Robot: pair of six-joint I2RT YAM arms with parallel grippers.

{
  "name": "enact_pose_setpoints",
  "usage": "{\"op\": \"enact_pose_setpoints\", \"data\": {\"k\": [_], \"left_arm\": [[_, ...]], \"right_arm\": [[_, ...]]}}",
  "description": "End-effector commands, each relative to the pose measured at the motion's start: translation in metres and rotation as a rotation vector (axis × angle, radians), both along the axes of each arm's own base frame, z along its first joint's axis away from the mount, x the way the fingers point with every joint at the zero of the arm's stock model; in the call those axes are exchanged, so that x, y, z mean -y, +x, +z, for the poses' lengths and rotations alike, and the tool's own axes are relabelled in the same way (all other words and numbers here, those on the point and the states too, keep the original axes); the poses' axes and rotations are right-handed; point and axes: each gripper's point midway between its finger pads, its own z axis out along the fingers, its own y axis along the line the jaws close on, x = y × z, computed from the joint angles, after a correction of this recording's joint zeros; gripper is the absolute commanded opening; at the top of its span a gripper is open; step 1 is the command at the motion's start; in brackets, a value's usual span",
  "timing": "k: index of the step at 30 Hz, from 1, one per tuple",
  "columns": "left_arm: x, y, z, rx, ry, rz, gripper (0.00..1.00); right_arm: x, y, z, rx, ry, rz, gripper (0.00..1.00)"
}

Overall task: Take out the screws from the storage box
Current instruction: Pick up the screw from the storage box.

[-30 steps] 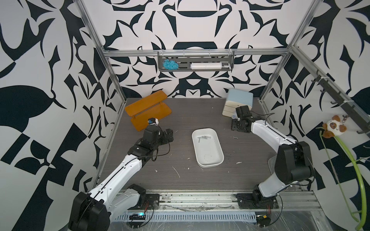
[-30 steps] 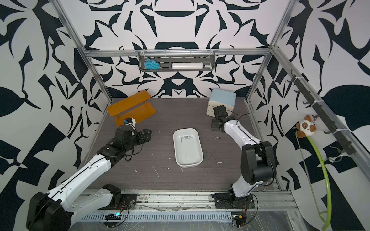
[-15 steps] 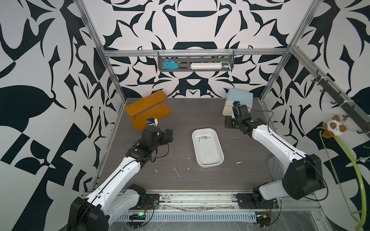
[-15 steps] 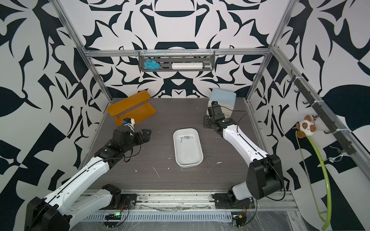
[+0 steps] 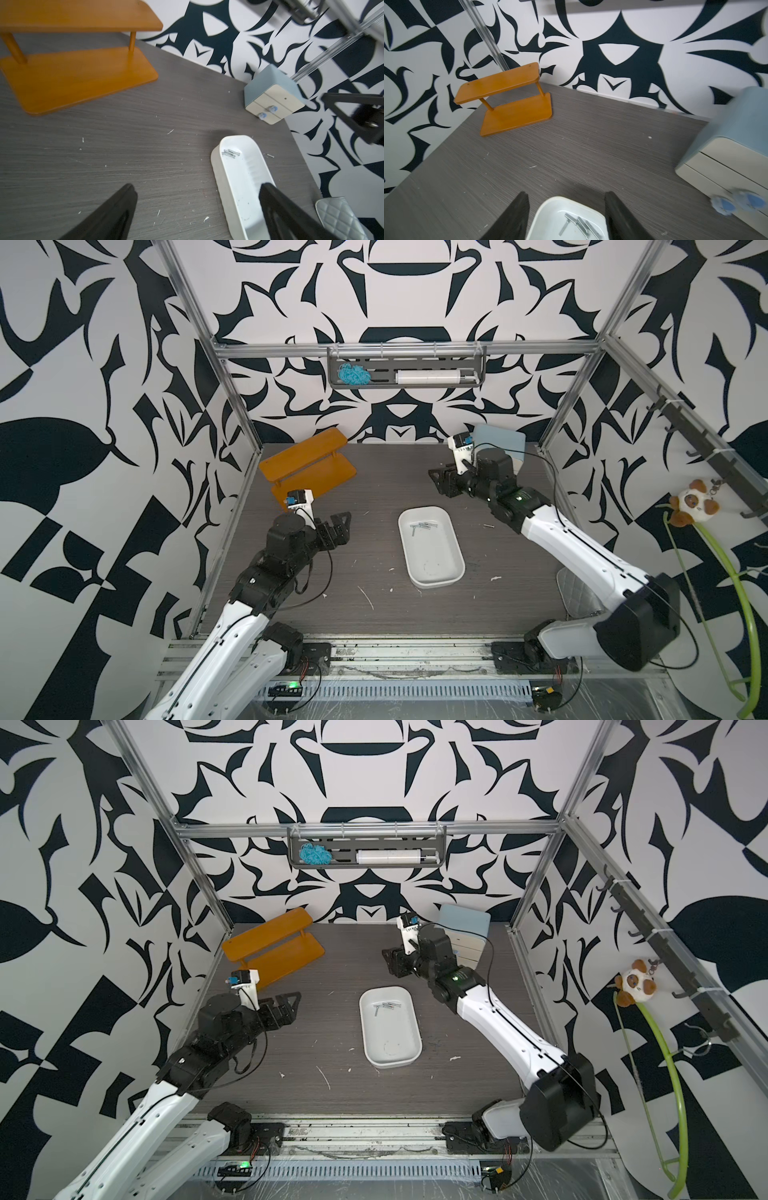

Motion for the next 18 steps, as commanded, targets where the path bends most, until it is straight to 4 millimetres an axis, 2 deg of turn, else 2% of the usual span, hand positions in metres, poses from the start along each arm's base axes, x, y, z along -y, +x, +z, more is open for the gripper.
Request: {"op": "enact_pose_setpoints", "data": {"k": [1, 4, 6, 8, 13, 18], "left_arm": [[-0.01, -0.01, -0.009, 0.008, 0.032, 0.015, 0.99], [-0.013, -0.014, -0.008, 0.02, 0.03, 0.023, 0.99], [-0.013, -0.013, -0.009, 0.019, 0.03, 0.022, 0.99], [-0.01, -0.011, -0.012, 0.006, 0.033, 0.013, 0.99], [0.001, -0.007, -0.019, -0.04, 0.033, -0.033, 0.99], [0.003, -0.007, -0.021, -0.038, 0.027, -0.039, 0.99]], "right_arm": [[-0.03, -0.006, 0.013, 0.084, -0.088, 0.216, 0.6], [-0.038, -0.013, 0.002, 0.198, -0.173, 0.318, 0.61], [-0.05, -0.026, -0.022, 0.282, -0.289, 0.43, 0.6], [-0.058, -0.031, -0.049, 0.332, -0.443, 0.469, 0.61], [-0.057, -0.017, -0.105, 0.196, -0.624, 0.49, 0.56], [-0.052, -0.008, -0.152, 0.025, -0.724, 0.496, 0.43]]}}
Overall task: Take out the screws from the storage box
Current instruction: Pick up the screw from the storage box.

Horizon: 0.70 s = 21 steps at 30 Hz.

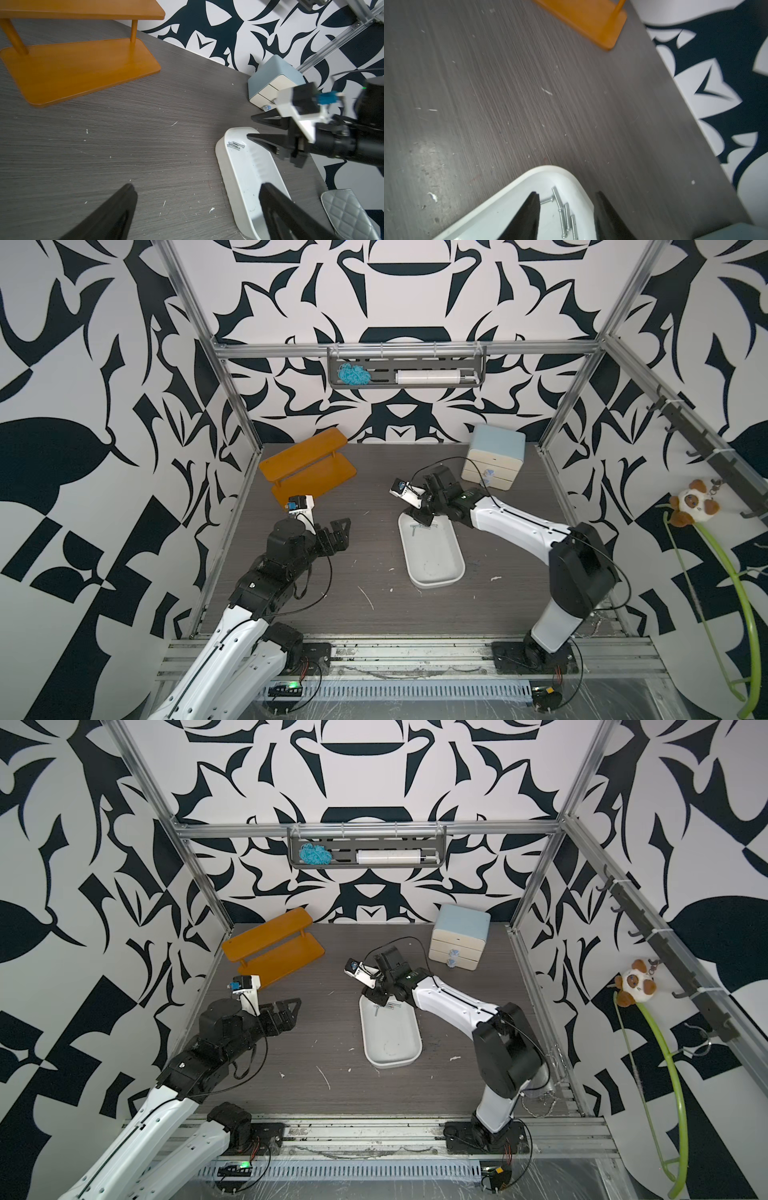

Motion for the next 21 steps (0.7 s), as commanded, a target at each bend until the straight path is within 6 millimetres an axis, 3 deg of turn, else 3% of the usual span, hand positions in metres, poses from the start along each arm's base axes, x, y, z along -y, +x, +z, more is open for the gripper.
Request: {"op": "enact_pose_setpoints", "data": {"k": [1, 4, 11, 21], "left_arm": [[0.002, -0.003, 0.0, 0.011, -0.006, -0.017, 0.99], [0.001, -0.003, 0.001, 0.017, -0.011, -0.013, 0.99], [0.001, -0.003, 0.001, 0.018, -0.013, -0.015, 0.99], [0.004, -0.002, -0.001, 0.01, -0.016, -0.025, 0.99]], "right_arm": [[0.014, 0.011, -0.003, -0.005, -0.102, -0.043, 0.4], [0.017, 0.007, -0.013, -0.024, -0.106, -0.059, 0.39], [0.026, 0.001, -0.009, -0.006, -0.101, -0.079, 0.44], [0.05, -0.012, -0.047, -0.074, -0.23, -0.108, 0.46]]}}
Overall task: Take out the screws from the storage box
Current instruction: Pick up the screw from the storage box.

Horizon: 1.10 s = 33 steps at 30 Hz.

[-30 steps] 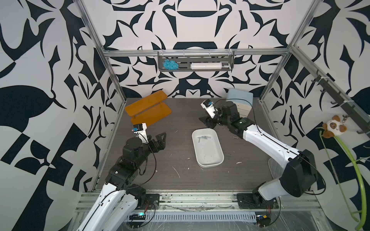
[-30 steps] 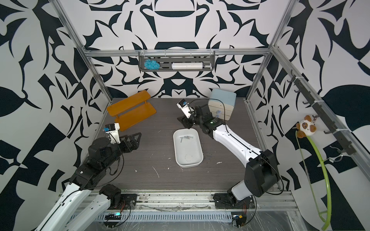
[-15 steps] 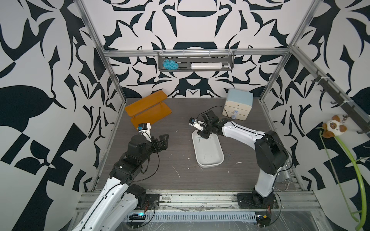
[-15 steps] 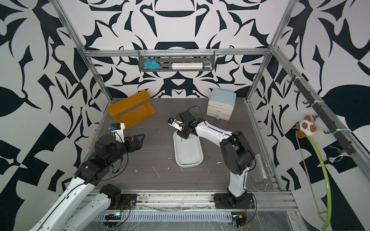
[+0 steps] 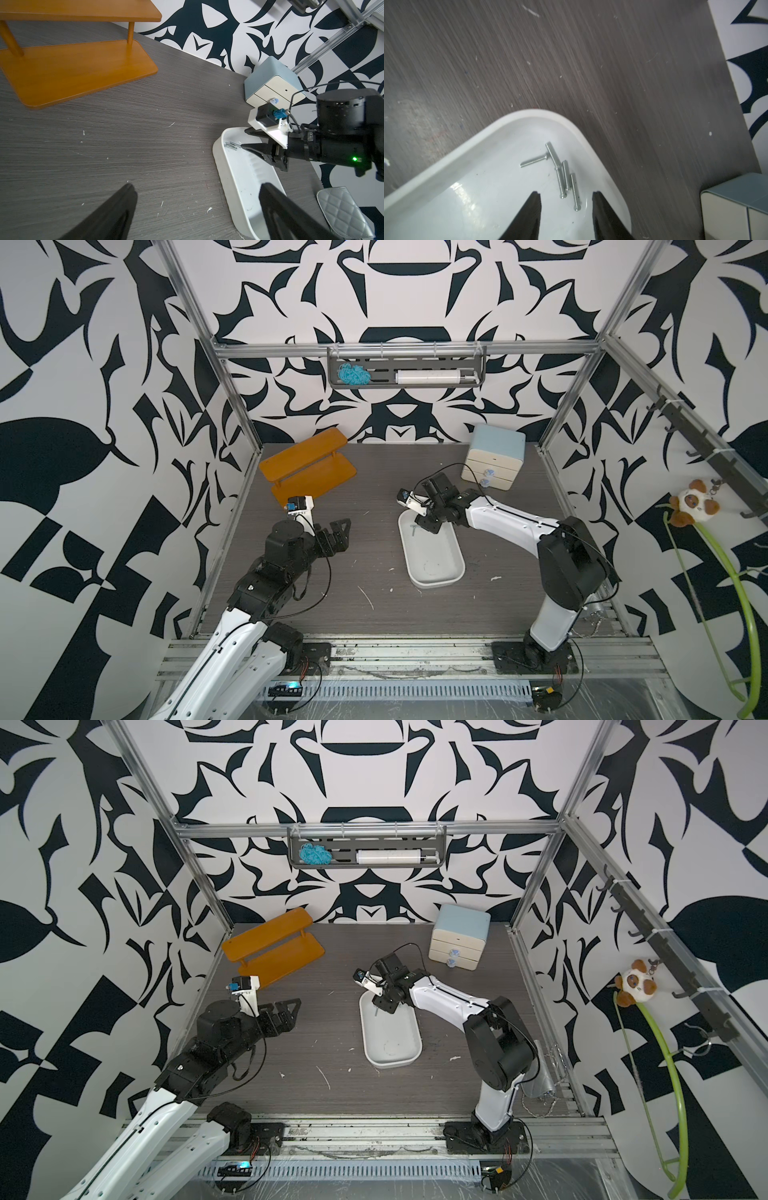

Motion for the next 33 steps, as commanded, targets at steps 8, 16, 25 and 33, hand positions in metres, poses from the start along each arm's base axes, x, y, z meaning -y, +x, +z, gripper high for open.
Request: {"op": "enact_pose_setpoints", "data": {"k": [8, 16, 25, 33], "left_arm": [[0.002, 0.001, -0.004, -0.002, -0.001, -0.012, 0.99], [0.003, 0.0, -0.003, -0.001, -0.006, -0.017, 0.99], [0.003, 0.0, -0.002, 0.005, -0.007, -0.014, 0.99], [0.002, 0.0, -0.003, -0.001, -0.004, -0.015, 0.99]], "right_arm": [[0.013, 0.0, -0.02, -0.042, -0.069, -0.029, 0.47], [0.018, 0.007, -0.031, -0.09, -0.067, -0.074, 0.46], [0.016, 0.012, -0.036, -0.143, -0.028, -0.092, 0.36], [0.017, 0.007, -0.048, -0.208, -0.042, -0.105, 0.3]]}}
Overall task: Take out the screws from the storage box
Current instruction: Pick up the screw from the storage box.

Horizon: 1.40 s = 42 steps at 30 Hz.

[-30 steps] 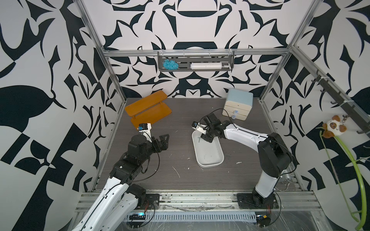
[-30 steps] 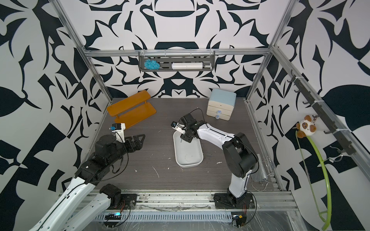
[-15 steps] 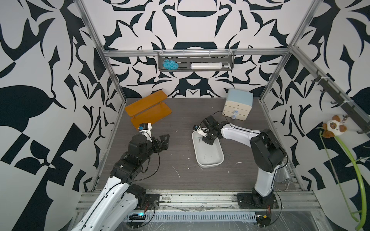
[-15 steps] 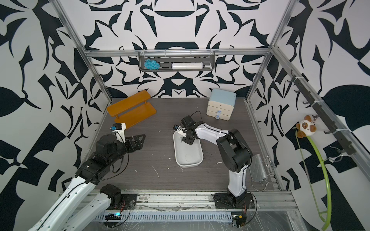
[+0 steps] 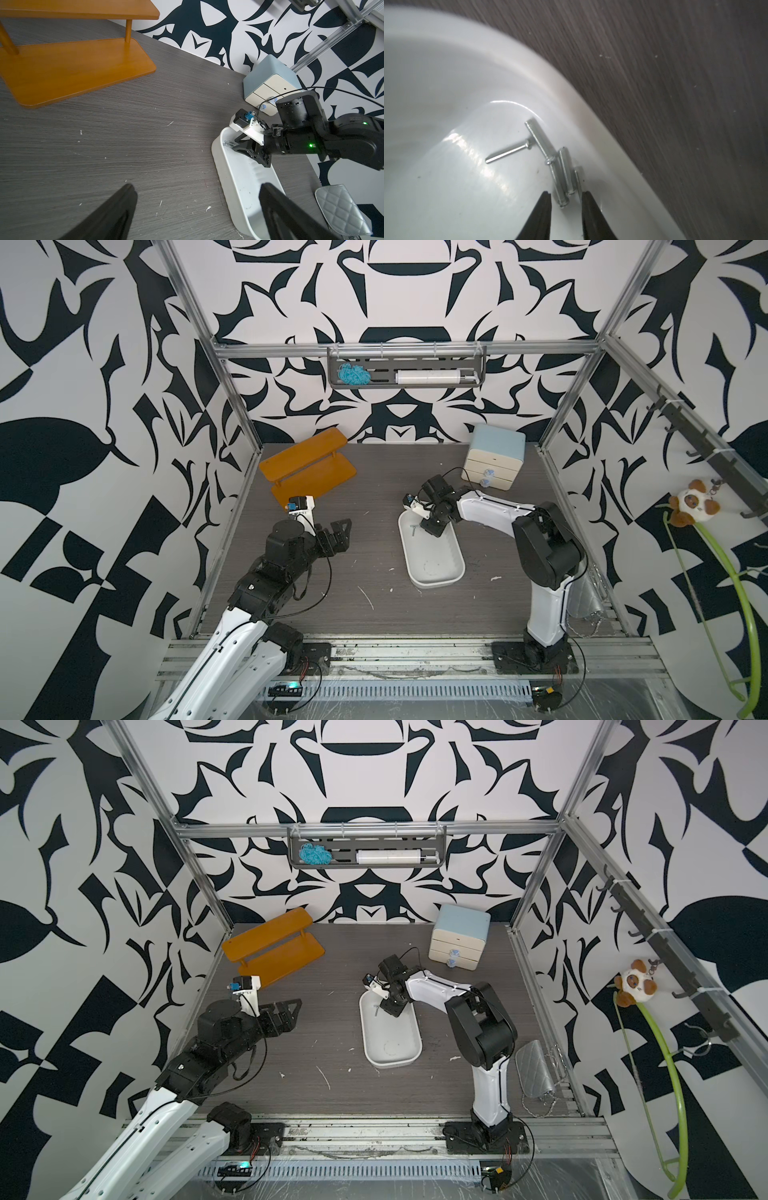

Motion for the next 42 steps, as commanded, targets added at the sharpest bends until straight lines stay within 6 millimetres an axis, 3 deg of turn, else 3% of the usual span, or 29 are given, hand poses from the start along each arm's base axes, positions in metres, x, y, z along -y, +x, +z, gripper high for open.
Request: {"op": "enact_pose_setpoints", "data": {"k": [1, 8, 17, 25, 31, 35, 42], "left_arm": [[0.001, -0.001, -0.003, 0.003, -0.002, -0.008, 0.99], [0.001, -0.002, 0.0, 0.012, -0.006, -0.009, 0.99], [0.0, -0.001, -0.001, 0.01, -0.003, -0.006, 0.99], [0.001, -0.002, 0.0, 0.012, -0.008, -0.01, 0.99], [0.0, -0.002, 0.002, 0.017, -0.008, -0.008, 0.99], [0.001, -0.002, 0.0, 0.013, -0.008, -0.011, 0.99], [0.001, -0.002, 0.001, 0.015, -0.012, -0.014, 0.99]], "right_arm": [[-0.005, -0.002, 0.011, -0.023, 0.031, -0.008, 0.3], [-0.007, -0.006, 0.002, -0.067, 0.029, -0.014, 0.29], [-0.011, -0.013, -0.005, -0.139, 0.046, -0.025, 0.16], [-0.01, -0.017, -0.005, -0.151, 0.046, -0.039, 0.21], [-0.015, -0.021, -0.001, -0.168, 0.073, -0.031, 0.07], [-0.018, -0.017, 0.014, -0.129, 0.112, -0.029, 0.04], [-0.029, -0.009, 0.079, -0.015, 0.299, -0.024, 0.0]]}}
